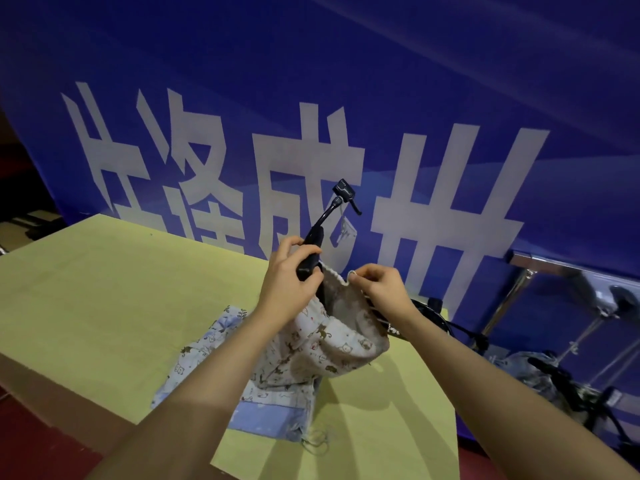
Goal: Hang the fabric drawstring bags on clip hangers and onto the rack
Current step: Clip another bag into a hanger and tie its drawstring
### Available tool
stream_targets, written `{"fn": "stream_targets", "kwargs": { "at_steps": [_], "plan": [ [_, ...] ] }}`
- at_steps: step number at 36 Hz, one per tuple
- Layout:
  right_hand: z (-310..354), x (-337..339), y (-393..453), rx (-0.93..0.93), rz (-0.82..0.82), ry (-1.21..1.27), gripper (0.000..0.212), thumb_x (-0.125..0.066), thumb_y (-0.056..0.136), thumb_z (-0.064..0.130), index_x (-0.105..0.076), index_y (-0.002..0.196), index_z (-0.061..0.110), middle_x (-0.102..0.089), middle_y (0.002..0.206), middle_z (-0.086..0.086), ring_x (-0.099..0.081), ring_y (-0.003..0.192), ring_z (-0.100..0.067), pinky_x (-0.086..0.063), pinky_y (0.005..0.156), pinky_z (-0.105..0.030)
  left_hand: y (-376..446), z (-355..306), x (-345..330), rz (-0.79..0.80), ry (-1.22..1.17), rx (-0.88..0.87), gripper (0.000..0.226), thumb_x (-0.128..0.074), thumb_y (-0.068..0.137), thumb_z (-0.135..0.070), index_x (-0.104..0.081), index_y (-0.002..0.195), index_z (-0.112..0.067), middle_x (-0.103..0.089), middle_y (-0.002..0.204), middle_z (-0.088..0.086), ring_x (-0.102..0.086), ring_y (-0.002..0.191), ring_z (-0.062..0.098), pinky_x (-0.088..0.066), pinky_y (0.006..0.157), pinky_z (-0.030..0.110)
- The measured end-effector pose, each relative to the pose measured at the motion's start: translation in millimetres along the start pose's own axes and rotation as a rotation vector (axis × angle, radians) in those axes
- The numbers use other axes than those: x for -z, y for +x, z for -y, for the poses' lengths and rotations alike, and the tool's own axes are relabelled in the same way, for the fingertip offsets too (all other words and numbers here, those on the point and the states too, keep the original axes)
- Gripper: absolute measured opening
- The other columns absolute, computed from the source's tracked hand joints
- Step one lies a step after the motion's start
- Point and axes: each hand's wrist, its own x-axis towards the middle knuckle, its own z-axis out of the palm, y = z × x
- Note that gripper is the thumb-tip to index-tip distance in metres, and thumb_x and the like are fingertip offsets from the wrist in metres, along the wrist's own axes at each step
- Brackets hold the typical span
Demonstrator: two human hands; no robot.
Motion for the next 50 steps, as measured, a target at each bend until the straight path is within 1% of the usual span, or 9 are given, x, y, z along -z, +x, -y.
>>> {"fn": "stream_targets", "kwargs": {
  "at_steps": [4,14,18,22,31,35,40,45,50],
  "plan": [
    [3,5,0,0.002,-0.060,-0.066,0.021,-0.060,0.092,0.021,-0.068,0.080,0.006,-0.069,0.082,-0.016,-0.066,0.077,-0.025,-0.056,0.070,-0.034,2,-6,-3,-0.034,0.123,-0.004,0.030,-0.062,0.085,-0.021,-0.063,0.116,-0.021,-0.047,0.130,-0.002,-0.050,0.113,0.022,-0.049,0.088,0.039],
    [37,9,1,0.046,-0.124,0.233,0.027,-0.050,0.090,0.005,-0.053,0.063,0.007,-0.052,0.061,-0.004,-0.050,0.065,-0.018,-0.046,0.072,-0.028,20,-32,-2,0.094,0.515,-0.035,0.037,-0.045,0.092,-0.019,-0.053,0.128,-0.020,-0.053,0.129,0.001,-0.054,0.108,0.026,-0.045,0.080,0.034],
    [47,12,0,0.147,-0.120,0.095,0.017,-0.055,0.087,0.003,-0.050,0.072,0.007,-0.047,0.062,-0.002,-0.044,0.056,-0.011,-0.043,0.058,-0.023,21,-34,-5,0.115,0.615,-0.098,0.034,-0.045,0.091,-0.027,-0.054,0.123,-0.018,-0.055,0.121,0.003,-0.052,0.108,0.026,-0.041,0.087,0.035],
    [61,16,-3,0.254,-0.054,-0.148,0.020,-0.058,0.082,0.002,-0.046,0.071,0.012,-0.044,0.060,0.004,-0.040,0.053,-0.007,-0.039,0.052,-0.015,22,-41,-4,0.113,0.646,-0.092,0.026,-0.044,0.094,-0.028,-0.048,0.116,-0.015,-0.051,0.111,0.007,-0.057,0.096,0.029,-0.038,0.069,0.033],
    [76,22,-6,0.321,0.059,-0.479,0.025,-0.058,0.077,-0.001,-0.040,0.072,0.016,-0.046,0.067,0.001,-0.040,0.059,-0.013,-0.039,0.058,-0.028,26,-38,-1,0.221,0.561,-0.064,0.039,-0.047,0.096,-0.020,-0.039,0.134,-0.023,-0.043,0.125,0.001,-0.047,0.109,0.028,-0.048,0.075,0.040],
    [81,23,-4,0.356,-0.118,-0.403,0.015,-0.052,0.089,0.004,-0.043,0.081,0.013,-0.048,0.066,0.004,-0.045,0.057,-0.009,-0.042,0.055,-0.021,33,-41,5,0.210,0.522,-0.109,0.043,-0.046,0.096,-0.015,-0.040,0.138,-0.021,-0.044,0.123,0.003,-0.049,0.111,0.025,-0.047,0.076,0.037],
    [101,26,4,0.374,-0.281,-0.246,0.014,-0.052,0.091,0.008,-0.044,0.081,0.014,-0.047,0.063,0.002,-0.048,0.055,-0.015,-0.055,0.058,-0.042,42,-53,12,0.193,0.559,-0.123,0.045,-0.047,0.095,-0.015,-0.039,0.139,-0.023,-0.043,0.124,0.002,-0.047,0.113,0.024,-0.049,0.077,0.039],
    [116,17,10,0.382,-0.357,-0.158,0.020,-0.057,0.091,0.013,-0.046,0.074,0.013,-0.050,0.061,0.001,-0.046,0.050,-0.005,-0.040,0.047,-0.008,45,-59,15,0.223,0.619,-0.146,0.045,-0.047,0.093,-0.015,-0.041,0.137,-0.024,-0.043,0.123,0.001,-0.046,0.114,0.024,-0.051,0.077,0.042],
    [122,16,17,0.333,-0.400,-0.046,0.041,-0.054,0.091,0.012,-0.038,0.054,0.012,-0.039,0.045,0.005,-0.038,0.040,-0.005,-0.039,0.049,-0.022,39,-54,10,0.265,0.604,-0.128,0.045,-0.048,0.092,-0.012,-0.044,0.135,-0.026,-0.046,0.122,-0.001,-0.049,0.112,0.024,-0.049,0.077,0.039]
  ]
}}
